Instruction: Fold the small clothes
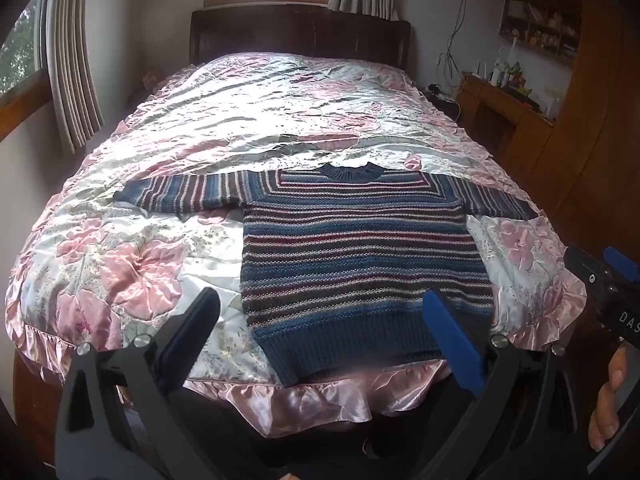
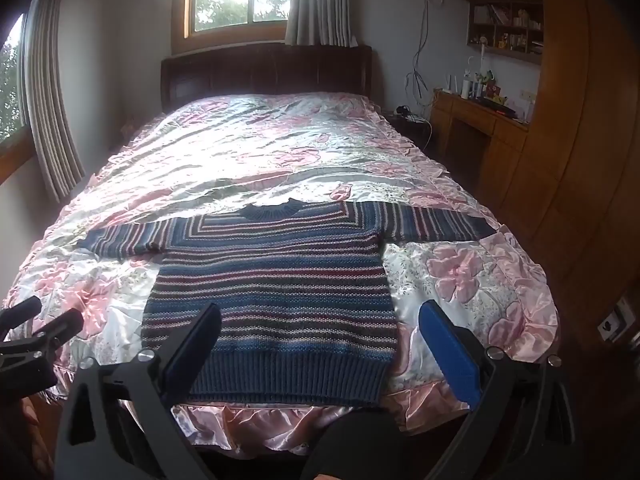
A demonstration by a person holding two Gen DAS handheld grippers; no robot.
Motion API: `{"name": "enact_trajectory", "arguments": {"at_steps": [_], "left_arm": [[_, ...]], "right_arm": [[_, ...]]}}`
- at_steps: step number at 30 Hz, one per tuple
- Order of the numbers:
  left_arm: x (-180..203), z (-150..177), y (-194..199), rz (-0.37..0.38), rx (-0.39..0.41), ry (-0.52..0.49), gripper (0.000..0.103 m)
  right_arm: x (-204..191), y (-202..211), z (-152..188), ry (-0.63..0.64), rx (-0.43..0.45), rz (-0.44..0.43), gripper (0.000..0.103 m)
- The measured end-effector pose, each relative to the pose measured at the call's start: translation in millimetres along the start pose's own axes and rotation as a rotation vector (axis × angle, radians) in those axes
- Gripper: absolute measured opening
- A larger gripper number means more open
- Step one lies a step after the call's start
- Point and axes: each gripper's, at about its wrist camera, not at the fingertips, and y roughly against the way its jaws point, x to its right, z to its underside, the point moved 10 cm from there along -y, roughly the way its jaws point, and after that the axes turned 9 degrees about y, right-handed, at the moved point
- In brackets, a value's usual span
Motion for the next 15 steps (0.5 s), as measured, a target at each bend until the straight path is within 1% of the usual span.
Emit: {"name": "enact_trajectory", "arguments": {"at_steps": [7, 15], "left_arm": [[0.4, -2.1, 0.2, -0.022, 0.002, -0.007, 0.1], [-0.9, -4.2, 2.0, -0.027, 0.01, -0.008, 0.1]], "right_arm": [[-12.7, -6.7, 4.5, 0.006, -0.005, -0.003, 0.099], [-11.7, -9.6, 6.9, 0.003, -0.005, -0.003, 0.099]]}}
